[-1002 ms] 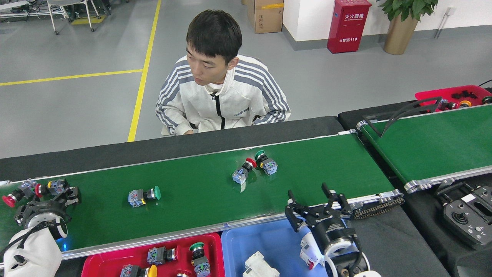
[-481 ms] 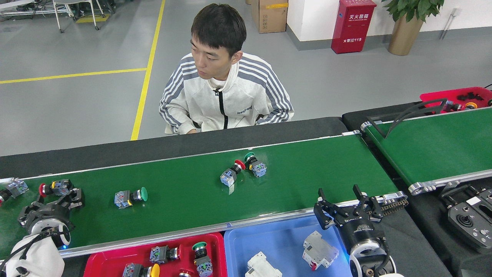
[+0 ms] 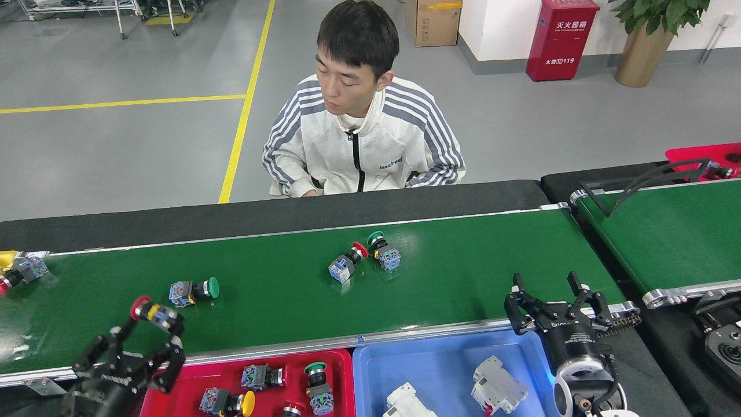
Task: Pick switch part from conveyor to tray
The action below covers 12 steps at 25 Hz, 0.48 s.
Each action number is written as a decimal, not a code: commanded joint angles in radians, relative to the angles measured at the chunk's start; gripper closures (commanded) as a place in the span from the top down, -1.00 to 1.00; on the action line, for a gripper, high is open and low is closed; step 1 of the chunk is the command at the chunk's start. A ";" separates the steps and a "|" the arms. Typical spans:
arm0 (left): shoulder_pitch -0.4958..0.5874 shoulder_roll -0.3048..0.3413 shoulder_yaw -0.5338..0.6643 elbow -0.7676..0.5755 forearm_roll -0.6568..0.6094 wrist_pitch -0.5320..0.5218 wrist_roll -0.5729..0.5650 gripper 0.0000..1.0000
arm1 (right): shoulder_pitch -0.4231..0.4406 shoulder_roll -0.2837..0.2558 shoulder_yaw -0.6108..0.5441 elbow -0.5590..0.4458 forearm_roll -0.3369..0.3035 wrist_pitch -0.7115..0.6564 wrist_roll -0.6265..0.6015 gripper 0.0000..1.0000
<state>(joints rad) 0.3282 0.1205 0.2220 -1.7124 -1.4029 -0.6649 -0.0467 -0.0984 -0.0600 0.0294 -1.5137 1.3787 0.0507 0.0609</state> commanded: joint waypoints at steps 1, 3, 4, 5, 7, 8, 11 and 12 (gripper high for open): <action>0.017 -0.041 0.013 -0.030 0.004 -0.110 0.004 1.00 | 0.005 -0.006 -0.005 -0.022 -0.003 -0.002 -0.003 1.00; 0.022 -0.079 0.020 -0.039 0.004 -0.113 0.004 1.00 | 0.017 -0.006 -0.005 -0.036 -0.001 -0.003 -0.003 1.00; 0.022 -0.084 0.033 -0.044 0.004 -0.113 0.004 1.00 | 0.022 -0.006 -0.005 -0.040 -0.003 -0.003 -0.004 1.00; 0.022 -0.085 0.048 -0.046 0.004 -0.111 0.004 1.00 | 0.023 -0.006 -0.005 -0.043 -0.003 -0.003 -0.004 1.00; 0.020 -0.091 0.094 -0.044 0.002 -0.090 0.004 1.00 | 0.025 -0.006 -0.005 -0.043 -0.003 -0.002 -0.003 1.00; 0.020 -0.094 0.131 -0.042 0.004 -0.058 0.004 1.00 | 0.028 -0.006 -0.005 -0.043 -0.003 -0.003 -0.004 1.00; 0.003 -0.120 0.283 -0.035 0.002 0.088 0.005 1.00 | 0.039 -0.006 -0.003 -0.043 -0.003 -0.005 -0.004 1.00; -0.003 -0.111 0.321 -0.026 -0.001 0.148 0.005 1.00 | 0.039 -0.006 -0.003 -0.043 -0.001 -0.005 -0.004 1.00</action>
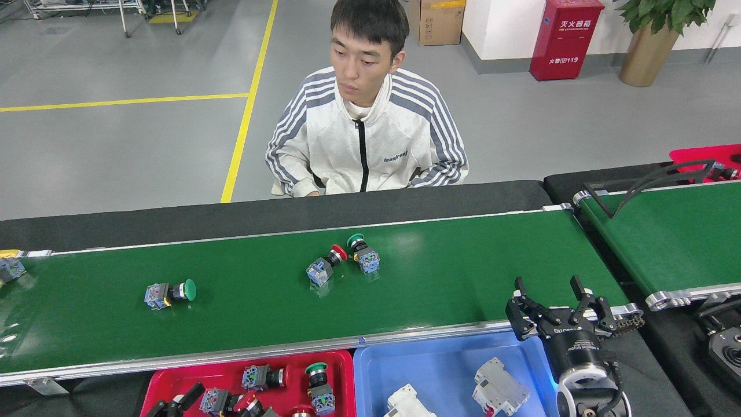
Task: Pick switch part from conveyor to tray
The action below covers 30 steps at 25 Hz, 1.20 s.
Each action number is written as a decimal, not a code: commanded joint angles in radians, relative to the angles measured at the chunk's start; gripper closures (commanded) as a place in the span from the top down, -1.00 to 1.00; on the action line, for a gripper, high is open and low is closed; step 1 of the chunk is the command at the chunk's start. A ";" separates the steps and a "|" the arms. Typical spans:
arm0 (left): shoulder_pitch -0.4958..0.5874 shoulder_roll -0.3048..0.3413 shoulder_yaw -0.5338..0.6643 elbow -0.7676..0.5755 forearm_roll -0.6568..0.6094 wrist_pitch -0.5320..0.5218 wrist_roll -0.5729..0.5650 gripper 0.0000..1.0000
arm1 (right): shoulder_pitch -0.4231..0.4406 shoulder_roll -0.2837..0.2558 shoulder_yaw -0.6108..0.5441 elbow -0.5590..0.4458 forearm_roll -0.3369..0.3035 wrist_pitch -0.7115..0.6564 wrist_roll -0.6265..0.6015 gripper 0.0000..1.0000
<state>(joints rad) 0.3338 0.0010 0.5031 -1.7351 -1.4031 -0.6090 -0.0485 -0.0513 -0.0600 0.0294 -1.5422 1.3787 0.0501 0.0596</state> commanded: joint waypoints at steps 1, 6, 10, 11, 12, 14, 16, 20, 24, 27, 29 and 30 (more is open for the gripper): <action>-0.021 0.024 0.078 0.020 -0.004 0.139 0.007 1.00 | -0.009 -0.004 -0.003 -0.015 -0.001 -0.004 -0.003 1.00; -0.033 0.103 0.121 0.154 0.006 0.160 0.009 1.00 | 0.005 -0.004 0.000 -0.015 -0.001 -0.006 -0.003 1.00; -0.082 0.137 0.109 0.169 0.007 0.155 0.007 1.00 | 0.002 -0.004 0.006 -0.015 -0.001 -0.006 -0.001 1.00; -0.099 0.151 0.107 0.173 0.006 0.152 0.007 1.00 | -0.001 -0.006 0.007 -0.015 0.000 -0.007 0.000 1.00; -0.121 0.172 0.106 0.193 0.007 0.149 0.004 1.00 | -0.004 -0.006 0.009 -0.015 0.000 -0.009 0.002 1.00; -0.190 0.217 0.094 0.267 0.009 0.124 0.002 1.00 | -0.005 -0.008 0.015 -0.016 0.002 -0.010 0.000 1.00; -0.279 0.277 0.046 0.368 0.009 0.080 -0.001 1.00 | -0.005 -0.009 0.017 -0.016 0.002 -0.010 0.000 1.00; -0.424 0.373 -0.026 0.577 0.015 0.066 -0.001 1.00 | 0.004 -0.009 0.018 -0.016 0.002 -0.010 0.000 1.00; -0.504 0.418 -0.054 0.698 0.027 0.061 -0.001 1.00 | 0.001 -0.009 0.018 -0.016 0.002 -0.010 0.002 1.00; -0.555 0.424 -0.069 0.778 0.027 0.061 -0.001 1.00 | 0.001 -0.009 0.020 -0.016 0.002 -0.012 0.005 1.00; -0.581 0.429 -0.069 0.830 0.026 0.061 -0.001 1.00 | -0.001 -0.009 0.020 -0.015 0.002 -0.013 0.022 1.00; -0.593 0.435 -0.069 0.852 0.023 0.063 -0.001 1.00 | -0.001 -0.009 0.020 -0.015 0.002 -0.018 0.028 1.00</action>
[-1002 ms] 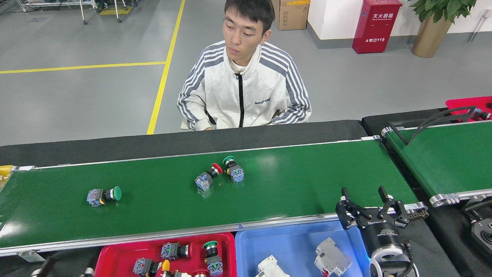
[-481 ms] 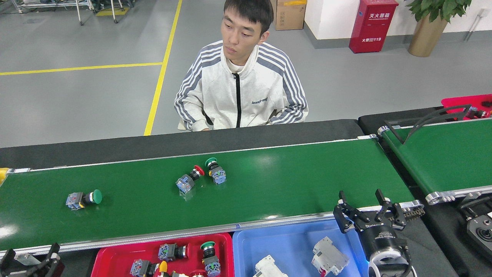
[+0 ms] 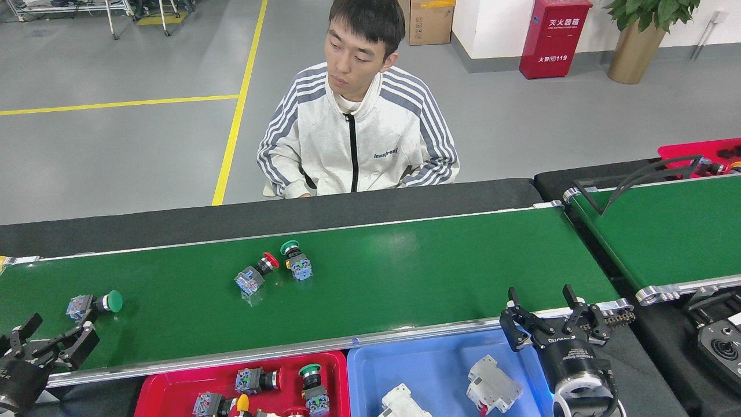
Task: Pick switch part from conveyor to tray
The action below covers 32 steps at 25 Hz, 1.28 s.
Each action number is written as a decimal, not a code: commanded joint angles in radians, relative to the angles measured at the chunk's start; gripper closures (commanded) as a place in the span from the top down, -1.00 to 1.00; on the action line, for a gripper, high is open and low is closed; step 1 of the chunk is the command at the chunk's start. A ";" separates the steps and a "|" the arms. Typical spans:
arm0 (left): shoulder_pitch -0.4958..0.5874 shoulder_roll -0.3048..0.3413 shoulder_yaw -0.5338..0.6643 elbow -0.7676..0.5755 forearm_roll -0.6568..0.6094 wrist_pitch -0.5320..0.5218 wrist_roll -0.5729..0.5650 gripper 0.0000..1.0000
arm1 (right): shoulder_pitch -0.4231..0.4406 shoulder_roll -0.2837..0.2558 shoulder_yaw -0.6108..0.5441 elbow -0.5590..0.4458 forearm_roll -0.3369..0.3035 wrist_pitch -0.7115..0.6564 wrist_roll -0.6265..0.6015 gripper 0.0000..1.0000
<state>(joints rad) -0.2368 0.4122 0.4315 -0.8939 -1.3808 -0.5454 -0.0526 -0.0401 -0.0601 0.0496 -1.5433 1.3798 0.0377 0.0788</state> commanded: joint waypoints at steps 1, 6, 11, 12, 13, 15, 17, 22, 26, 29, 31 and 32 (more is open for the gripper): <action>-0.036 0.028 0.003 0.033 0.000 0.001 0.004 1.00 | -0.014 -0.009 -0.001 -0.014 -0.001 -0.015 0.013 1.00; -0.118 0.057 -0.010 0.173 -0.004 0.025 0.005 1.00 | -0.017 -0.006 -0.001 -0.012 -0.001 -0.065 0.016 1.00; -0.164 0.063 -0.045 0.251 -0.004 0.042 0.008 1.00 | -0.014 -0.001 -0.001 -0.012 -0.001 -0.093 0.027 1.00; -0.168 0.063 -0.045 0.257 -0.004 0.051 0.008 1.00 | -0.015 -0.001 -0.001 -0.012 -0.001 -0.093 0.027 1.00; -0.176 0.062 -0.046 0.260 -0.004 0.074 0.010 0.99 | -0.015 -0.001 -0.001 -0.012 -0.001 -0.093 0.027 1.00; -0.187 0.053 -0.048 0.260 -0.003 0.122 0.011 0.89 | -0.014 -0.001 -0.001 -0.012 -0.001 -0.093 0.027 1.00; -0.187 0.045 -0.051 0.259 -0.001 0.127 0.014 0.52 | -0.012 -0.001 -0.001 -0.012 -0.001 -0.093 0.027 1.00; -0.157 -0.019 -0.114 0.112 0.000 0.030 0.080 -0.05 | -0.004 -0.001 -0.001 -0.017 -0.001 -0.091 0.021 1.00; 0.059 -0.115 -0.114 -0.304 0.008 -0.145 0.080 -0.05 | 0.005 0.000 -0.016 -0.057 -0.001 -0.082 0.021 1.00; 0.264 -0.217 -0.112 -0.573 0.000 -0.240 0.073 0.15 | 0.023 0.000 -0.016 -0.075 -0.001 -0.084 0.019 1.00; 0.373 -0.276 -0.119 -0.681 -0.006 -0.240 0.071 0.78 | 0.049 0.000 -0.014 -0.080 -0.001 -0.084 0.019 1.00; 0.407 -0.297 -0.119 -0.709 -0.006 -0.240 0.071 1.00 | 0.060 0.000 -0.013 -0.081 -0.001 -0.084 0.018 1.00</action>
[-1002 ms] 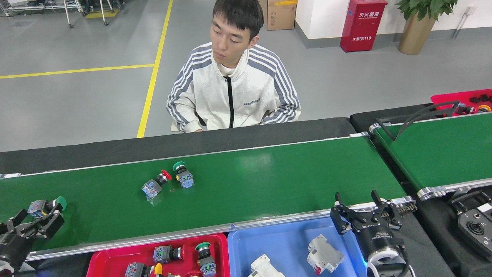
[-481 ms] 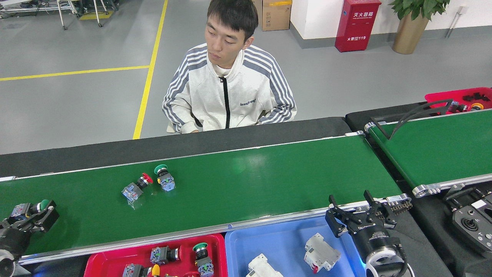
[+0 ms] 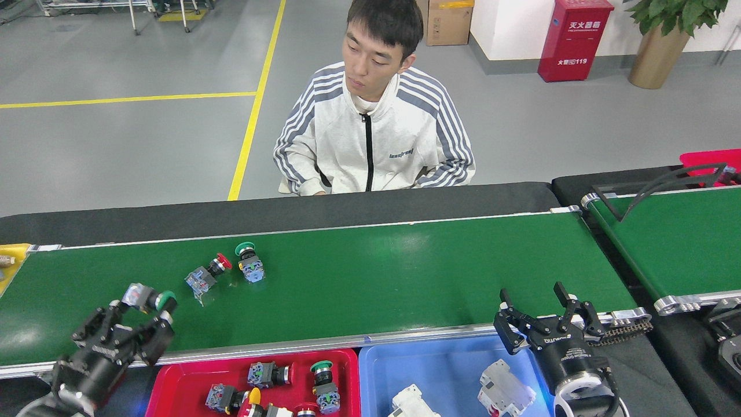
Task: Pick switch part from conveyor to tray
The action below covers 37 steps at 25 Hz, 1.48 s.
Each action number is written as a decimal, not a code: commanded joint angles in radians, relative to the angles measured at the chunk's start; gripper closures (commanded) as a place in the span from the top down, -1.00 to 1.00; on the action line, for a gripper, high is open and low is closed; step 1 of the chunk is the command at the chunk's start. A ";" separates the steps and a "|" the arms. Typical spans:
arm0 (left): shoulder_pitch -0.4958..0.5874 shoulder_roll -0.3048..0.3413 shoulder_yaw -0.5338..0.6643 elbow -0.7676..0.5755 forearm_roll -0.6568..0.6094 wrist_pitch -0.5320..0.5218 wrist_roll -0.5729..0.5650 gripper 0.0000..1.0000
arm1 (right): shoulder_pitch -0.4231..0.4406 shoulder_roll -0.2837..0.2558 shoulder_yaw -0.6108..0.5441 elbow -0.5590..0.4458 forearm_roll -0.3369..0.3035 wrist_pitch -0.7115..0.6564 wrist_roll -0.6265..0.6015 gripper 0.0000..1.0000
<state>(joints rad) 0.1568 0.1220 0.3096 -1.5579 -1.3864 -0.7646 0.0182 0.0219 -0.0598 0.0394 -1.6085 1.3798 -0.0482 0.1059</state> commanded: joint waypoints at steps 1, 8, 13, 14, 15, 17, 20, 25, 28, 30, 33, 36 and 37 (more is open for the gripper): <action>0.047 -0.035 0.002 -0.070 0.001 -0.021 0.000 1.00 | 0.009 0.000 -0.003 -0.016 -0.001 0.001 -0.009 1.00; 0.066 -0.082 0.043 -0.080 0.003 -0.021 0.009 1.00 | 0.015 -0.002 -0.001 -0.031 -0.001 0.001 -0.011 1.00; 0.037 -0.051 0.253 -0.056 -0.002 0.159 0.012 1.00 | 0.013 0.000 0.002 -0.031 -0.001 0.001 -0.011 1.00; 0.037 -0.024 0.272 -0.030 -0.002 0.208 0.012 1.00 | 0.013 0.000 0.005 -0.033 -0.001 0.001 -0.009 1.00; 0.037 0.019 0.284 0.015 -0.002 0.243 0.012 1.00 | 0.015 -0.002 0.008 -0.033 -0.001 -0.001 -0.009 1.00; 0.030 0.099 0.286 0.108 0.003 0.248 0.014 1.00 | 0.023 -0.002 0.010 -0.033 -0.001 -0.001 -0.011 1.00; 0.003 0.145 0.281 0.180 0.003 0.248 0.014 1.00 | 0.021 0.001 0.010 -0.033 -0.001 -0.001 -0.009 1.00; -0.031 0.165 0.276 0.197 0.003 0.245 0.014 1.00 | 0.020 0.001 0.008 -0.044 -0.001 0.001 -0.009 1.00; -0.097 0.238 0.260 0.286 0.013 0.226 0.012 1.00 | 0.018 0.001 0.008 -0.048 -0.001 0.001 -0.009 1.00; -0.168 0.285 0.215 0.360 0.013 0.189 0.014 1.00 | 0.018 0.001 0.008 -0.048 -0.001 0.001 -0.009 1.00; -0.281 0.367 0.160 0.547 0.013 0.146 0.016 1.00 | 0.020 0.000 0.008 -0.048 -0.001 -0.004 -0.011 1.00; -0.362 0.421 0.114 0.670 0.027 0.062 0.016 1.00 | 0.013 0.000 0.010 -0.048 -0.001 -0.005 -0.011 1.00; -0.384 0.427 0.106 0.691 0.040 0.031 0.016 1.00 | 0.013 0.000 0.008 -0.047 -0.001 -0.005 -0.011 1.00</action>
<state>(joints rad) -0.2059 0.5305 0.4212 -0.8789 -1.3576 -0.6804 0.0251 0.0500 -0.0594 0.0500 -1.6420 1.3798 -0.0509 0.1025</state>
